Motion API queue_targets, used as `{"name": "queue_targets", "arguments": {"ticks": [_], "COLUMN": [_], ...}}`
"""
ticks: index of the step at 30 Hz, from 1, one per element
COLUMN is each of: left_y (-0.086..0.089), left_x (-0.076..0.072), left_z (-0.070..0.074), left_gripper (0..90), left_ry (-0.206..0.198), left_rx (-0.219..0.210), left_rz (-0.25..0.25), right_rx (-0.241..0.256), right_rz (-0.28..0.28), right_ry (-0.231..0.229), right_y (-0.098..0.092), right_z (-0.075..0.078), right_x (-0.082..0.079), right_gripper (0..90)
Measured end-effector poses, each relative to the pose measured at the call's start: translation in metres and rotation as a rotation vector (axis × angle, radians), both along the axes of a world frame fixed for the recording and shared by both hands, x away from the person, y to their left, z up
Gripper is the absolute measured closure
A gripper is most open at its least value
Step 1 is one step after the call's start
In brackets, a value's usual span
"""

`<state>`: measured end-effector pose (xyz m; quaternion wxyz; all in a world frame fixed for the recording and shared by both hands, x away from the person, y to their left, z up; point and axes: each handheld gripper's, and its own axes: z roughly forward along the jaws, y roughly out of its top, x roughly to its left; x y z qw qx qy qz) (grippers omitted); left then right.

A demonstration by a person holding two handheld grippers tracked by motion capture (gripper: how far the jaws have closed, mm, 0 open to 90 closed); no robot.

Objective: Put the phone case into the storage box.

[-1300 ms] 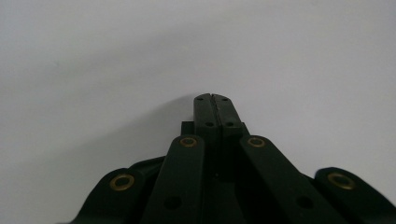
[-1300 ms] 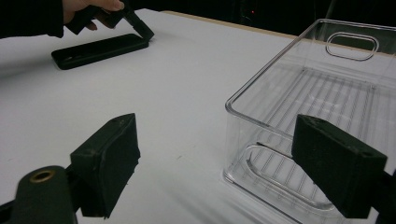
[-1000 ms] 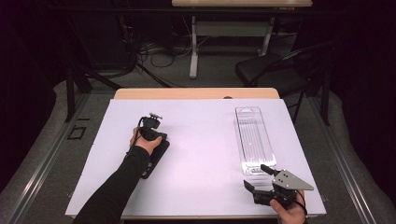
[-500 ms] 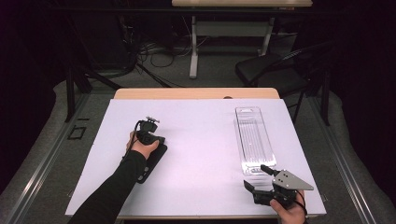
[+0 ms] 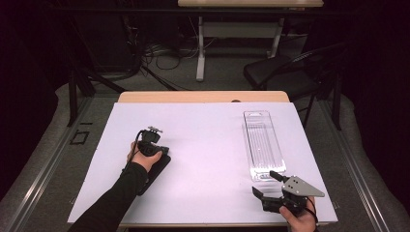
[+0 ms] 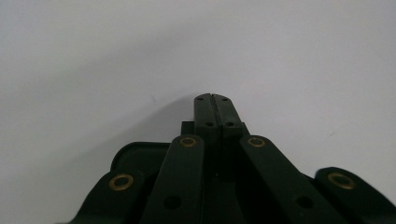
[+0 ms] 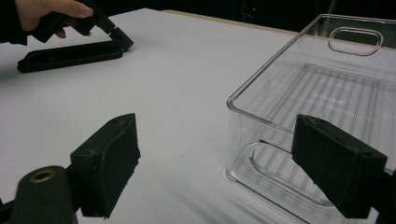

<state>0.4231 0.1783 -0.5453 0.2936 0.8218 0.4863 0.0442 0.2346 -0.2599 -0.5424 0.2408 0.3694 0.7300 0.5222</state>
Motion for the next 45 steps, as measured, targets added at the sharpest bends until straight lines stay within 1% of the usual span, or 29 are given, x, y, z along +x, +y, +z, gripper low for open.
{"name": "queue_targets", "arguments": {"ticks": [14, 21, 24, 25, 29, 31, 32, 33, 34, 35, 36, 37, 38, 40, 41, 42, 43, 45], "left_y": [0.002, 0.004, 0.004, 0.005, 0.005, 0.006, 0.006, 0.006, 0.006, 0.007, 0.007, 0.007, 0.007, 0.007, 0.008, 0.008, 0.010, 0.010], "left_x": [-0.013, -0.013, -0.014, -0.015, -0.018, -0.021, -0.023, -0.023, -0.026, -0.028, -0.028, -0.030, -0.032, -0.035, -0.037, -0.037, -0.040, -0.041], "left_z": [0.000, 0.000, 0.002, 0.005, 0.009, 0.011, 0.014, 0.014, 0.017, 0.019, 0.019, 0.020, 0.023, 0.026, 0.028, 0.028, 0.032, 0.034], "left_gripper": [90.0, 88.5, 88.0, 86.1, 81.7, 78.1, 75.6, 74.2, 71.1, 68.9, 65.4, 65.4, 62.2, 57.9, 51.9, 50.5, 49.9, 47.4], "left_ry": [0.005, 0.004, -0.007, -0.011, -0.025, -0.032, -0.043, -0.043, -0.049, -0.050, -0.050, -0.054, -0.065, -0.076, -0.077, -0.077, -0.076, -0.080], "left_rx": [-0.006, -0.012, -0.027, -0.038, -0.045, -0.048, -0.050, -0.050, -0.060, -0.071, -0.071, -0.079, -0.087, -0.089, -0.096, -0.096, -0.106, -0.105], "left_rz": [-0.021, -0.019, -0.017, -0.020, -0.027, -0.035, -0.040, -0.040, -0.051, -0.058, -0.058, -0.062, -0.068, -0.074, -0.076, -0.076, -0.086, -0.090], "right_rx": [0.004, 0.002, 0.003, 0.001, 0.000, -0.003, -0.003, -0.003, 0.000, -0.004, -0.004, -0.009, -0.009, -0.010, -0.010, -0.010, -0.008, -0.008], "right_rz": [0.004, 0.001, 0.002, 0.002, 0.003, 0.002, 0.007, 0.007, 0.005, 0.006, 0.006, 0.009, 0.009, 0.009, 0.008, 0.008, 0.007, 0.006], "right_ry": [0.004, 0.003, 0.002, 0.000, -0.002, -0.006, -0.008, -0.008, -0.015, -0.011, -0.011, -0.010, -0.009, -0.009, -0.009, -0.010, -0.009, -0.009], "right_y": [0.000, 0.000, 0.000, 0.000, 0.000, 0.000, 0.000, 0.000, 0.001, 0.001, 0.001, 0.001, 0.001, 0.001, 0.001, 0.001, 0.001, 0.001], "right_z": [0.000, 0.000, 0.000, 0.000, 0.000, 0.000, 0.001, 0.001, 0.001, 0.001, 0.001, 0.001, 0.001, 0.001, 0.001, 0.001, 0.001, 0.001], "right_x": [0.000, 0.000, 0.000, 0.000, 0.000, -0.001, -0.001, -0.001, -0.001, -0.001, -0.001, -0.001, -0.001, -0.001, -0.001, -0.001, -0.001, -0.001], "right_gripper": [14.5, 14.5, 14.5, 14.5, 14.5, 14.5, 14.5, 14.5, 14.5, 14.5, 14.5, 14.5, 14.5, 14.5, 14.5, 14.5, 14.5, 14.5]}}
